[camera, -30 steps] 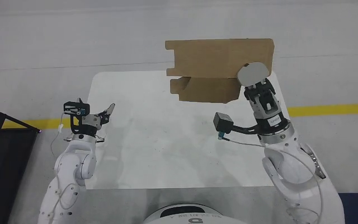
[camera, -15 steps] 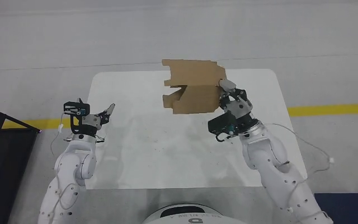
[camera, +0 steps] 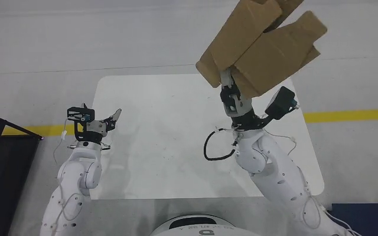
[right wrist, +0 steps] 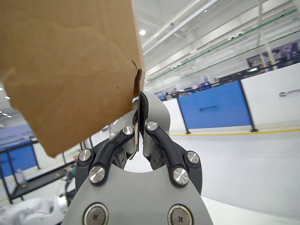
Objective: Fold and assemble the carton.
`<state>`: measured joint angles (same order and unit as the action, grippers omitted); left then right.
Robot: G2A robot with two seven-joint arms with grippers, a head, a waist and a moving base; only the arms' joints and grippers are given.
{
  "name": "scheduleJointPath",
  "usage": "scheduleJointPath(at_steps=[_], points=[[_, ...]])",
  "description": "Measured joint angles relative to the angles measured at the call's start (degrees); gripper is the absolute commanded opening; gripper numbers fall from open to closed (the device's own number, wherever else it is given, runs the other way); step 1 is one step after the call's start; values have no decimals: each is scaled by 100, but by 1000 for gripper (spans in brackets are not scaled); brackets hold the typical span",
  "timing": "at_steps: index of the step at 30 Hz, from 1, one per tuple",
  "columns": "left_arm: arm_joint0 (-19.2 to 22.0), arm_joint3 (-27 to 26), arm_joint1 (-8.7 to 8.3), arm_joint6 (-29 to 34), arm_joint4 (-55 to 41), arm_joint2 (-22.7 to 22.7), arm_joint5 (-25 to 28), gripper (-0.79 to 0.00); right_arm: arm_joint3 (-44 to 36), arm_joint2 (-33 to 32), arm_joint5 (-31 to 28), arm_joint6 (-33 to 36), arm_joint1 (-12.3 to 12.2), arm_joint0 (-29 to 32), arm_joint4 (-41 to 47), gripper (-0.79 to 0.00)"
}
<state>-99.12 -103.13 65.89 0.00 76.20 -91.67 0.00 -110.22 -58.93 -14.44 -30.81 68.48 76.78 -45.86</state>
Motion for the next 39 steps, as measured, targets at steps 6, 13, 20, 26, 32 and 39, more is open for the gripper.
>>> scheduleJointPath(at_steps=[6, 13, 20, 26, 32, 39], points=[[0, 0, 0, 0, 0, 0, 0, 0, 90, 68, -575, -164, 74, -152, 252, -785], [0, 0, 0, 0, 0, 0, 0, 0, 215, 155, -936, -334, 150, -258, 84, -785], [0, 0, 0, 0, 0, 0, 0, 0, 349, 88, -663, -184, 149, -417, -1669, -785], [0, 0, 0, 0, 0, 0, 0, 0, 342, -155, 478, 267, 82, -304, -4075, -785], [0, 0, 0, 0, 0, 0, 0, 0, 344, -547, 2217, 1771, 25, -56, -6767, -785], [0, 0, 0, 0, 0, 0, 0, 0, -21, -1090, 3310, 3725, -32, 243, -10455, -785]])
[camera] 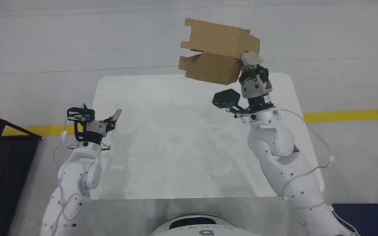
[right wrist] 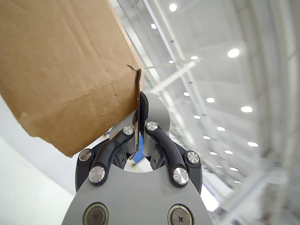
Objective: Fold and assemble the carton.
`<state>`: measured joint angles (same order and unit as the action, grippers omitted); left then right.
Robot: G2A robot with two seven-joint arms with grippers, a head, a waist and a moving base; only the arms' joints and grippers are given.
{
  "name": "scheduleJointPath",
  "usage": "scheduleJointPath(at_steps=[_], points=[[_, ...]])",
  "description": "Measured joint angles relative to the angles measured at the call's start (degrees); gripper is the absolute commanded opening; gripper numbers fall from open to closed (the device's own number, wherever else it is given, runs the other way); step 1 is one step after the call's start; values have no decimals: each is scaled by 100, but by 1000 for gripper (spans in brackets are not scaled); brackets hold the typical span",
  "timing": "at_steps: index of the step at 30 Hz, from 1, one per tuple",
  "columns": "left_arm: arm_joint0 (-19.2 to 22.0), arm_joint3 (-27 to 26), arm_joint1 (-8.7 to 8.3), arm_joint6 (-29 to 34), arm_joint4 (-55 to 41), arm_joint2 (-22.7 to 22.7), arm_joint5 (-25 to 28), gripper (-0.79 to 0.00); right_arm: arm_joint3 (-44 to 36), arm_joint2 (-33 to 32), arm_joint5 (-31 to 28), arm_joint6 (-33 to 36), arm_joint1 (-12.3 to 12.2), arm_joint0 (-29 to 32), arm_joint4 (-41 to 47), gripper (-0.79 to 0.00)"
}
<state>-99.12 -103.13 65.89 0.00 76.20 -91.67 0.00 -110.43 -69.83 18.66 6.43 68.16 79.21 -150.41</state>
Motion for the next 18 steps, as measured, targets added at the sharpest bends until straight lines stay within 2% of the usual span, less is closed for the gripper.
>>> scheduleJointPath(at_steps=[3, 6, 18], points=[[0, 0, 0, 0, 0, 0, 0, 0, -290, -204, 174, 663, -6, 223, -1515, -785], [0, 0, 0, 0, 0, 0, 0, 0, -570, -256, 183, 1110, 3, 452, -2499, -785], [0, 0, 0, 0, 0, 0, 0, 0, -779, -294, 166, 1199, -9, 662, -2559, -785]])
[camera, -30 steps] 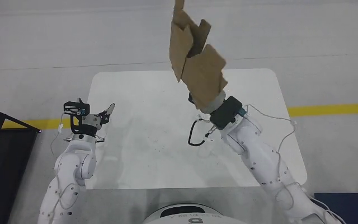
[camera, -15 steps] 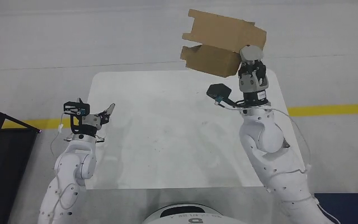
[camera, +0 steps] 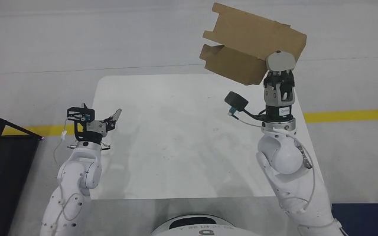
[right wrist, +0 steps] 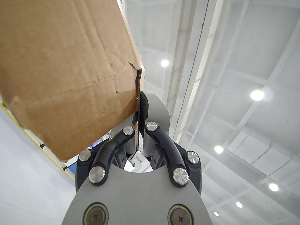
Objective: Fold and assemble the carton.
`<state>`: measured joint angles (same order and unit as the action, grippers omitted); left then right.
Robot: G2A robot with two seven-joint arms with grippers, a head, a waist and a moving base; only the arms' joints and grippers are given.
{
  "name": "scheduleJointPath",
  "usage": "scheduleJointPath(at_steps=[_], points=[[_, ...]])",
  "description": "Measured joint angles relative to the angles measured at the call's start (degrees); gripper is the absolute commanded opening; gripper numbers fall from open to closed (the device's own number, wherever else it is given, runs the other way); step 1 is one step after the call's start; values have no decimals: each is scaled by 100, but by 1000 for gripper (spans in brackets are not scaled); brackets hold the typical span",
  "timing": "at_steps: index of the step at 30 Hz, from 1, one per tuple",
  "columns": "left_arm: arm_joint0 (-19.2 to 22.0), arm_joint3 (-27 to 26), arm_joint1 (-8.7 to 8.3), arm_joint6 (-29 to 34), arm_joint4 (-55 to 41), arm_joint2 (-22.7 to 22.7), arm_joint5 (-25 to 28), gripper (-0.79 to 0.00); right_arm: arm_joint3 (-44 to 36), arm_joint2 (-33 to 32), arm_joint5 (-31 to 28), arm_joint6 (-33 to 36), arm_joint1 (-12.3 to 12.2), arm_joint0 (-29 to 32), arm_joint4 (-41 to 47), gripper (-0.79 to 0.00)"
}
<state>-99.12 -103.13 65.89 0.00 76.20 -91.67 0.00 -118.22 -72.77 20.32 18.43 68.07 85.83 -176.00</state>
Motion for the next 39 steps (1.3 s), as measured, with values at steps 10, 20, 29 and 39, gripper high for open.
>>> scheduleJointPath(at_steps=[10, 20, 29, 39], points=[[0, 0, 0, 0, 0, 0, 0, 0, 268, 184, -479, -232, 58, 14, 926, -785], [11, -378, 15, 34, 206, 132, 89, 0, 803, 400, -2545, -571, 154, -329, 3796, -785], [268, -1503, 60, 1930, -2671, 537, 1264, 0, 698, 552, -1900, -999, 178, -439, 2975, -785], [829, -972, 130, 3063, -5823, 1080, 1293, 0, 696, 561, -1384, -1305, 206, -314, 2700, -785]])
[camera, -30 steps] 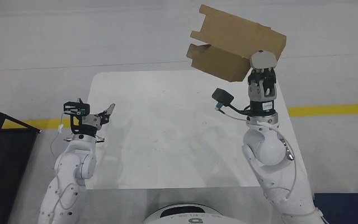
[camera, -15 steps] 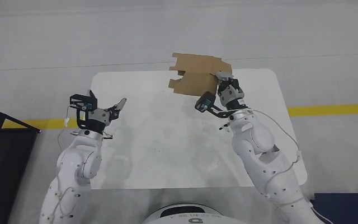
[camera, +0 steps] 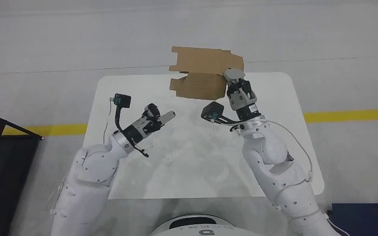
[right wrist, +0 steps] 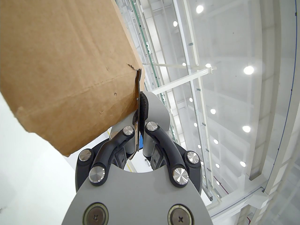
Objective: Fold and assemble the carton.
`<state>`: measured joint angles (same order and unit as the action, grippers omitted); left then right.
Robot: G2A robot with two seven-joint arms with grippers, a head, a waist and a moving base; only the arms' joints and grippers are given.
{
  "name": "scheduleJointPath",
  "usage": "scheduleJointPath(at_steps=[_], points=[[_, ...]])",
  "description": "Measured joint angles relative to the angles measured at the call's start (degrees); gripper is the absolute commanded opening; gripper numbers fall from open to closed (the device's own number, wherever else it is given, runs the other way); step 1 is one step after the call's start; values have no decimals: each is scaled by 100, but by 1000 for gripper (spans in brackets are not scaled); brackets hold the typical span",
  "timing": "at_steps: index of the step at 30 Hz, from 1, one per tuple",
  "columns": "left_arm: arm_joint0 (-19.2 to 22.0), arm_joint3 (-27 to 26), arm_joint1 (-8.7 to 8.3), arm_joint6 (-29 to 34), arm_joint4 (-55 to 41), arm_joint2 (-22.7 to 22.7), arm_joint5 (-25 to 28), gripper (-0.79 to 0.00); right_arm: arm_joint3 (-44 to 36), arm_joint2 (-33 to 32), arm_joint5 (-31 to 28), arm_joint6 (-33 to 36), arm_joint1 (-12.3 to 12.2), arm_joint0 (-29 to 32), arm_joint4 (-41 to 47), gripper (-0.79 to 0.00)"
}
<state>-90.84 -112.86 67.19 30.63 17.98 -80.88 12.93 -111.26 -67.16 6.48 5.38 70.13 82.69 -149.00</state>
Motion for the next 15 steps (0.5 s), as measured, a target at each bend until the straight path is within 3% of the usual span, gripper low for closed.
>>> scheduleJointPath(at_steps=[6, 15], points=[[203, 268, 58, -362, -797, 85, -580, 0, -1, -62, 84, -115, 12, 144, 125, -785], [390, 327, 102, -412, -1645, 191, -892, -31, -87, -162, 164, -322, 13, 361, 89, -785]])
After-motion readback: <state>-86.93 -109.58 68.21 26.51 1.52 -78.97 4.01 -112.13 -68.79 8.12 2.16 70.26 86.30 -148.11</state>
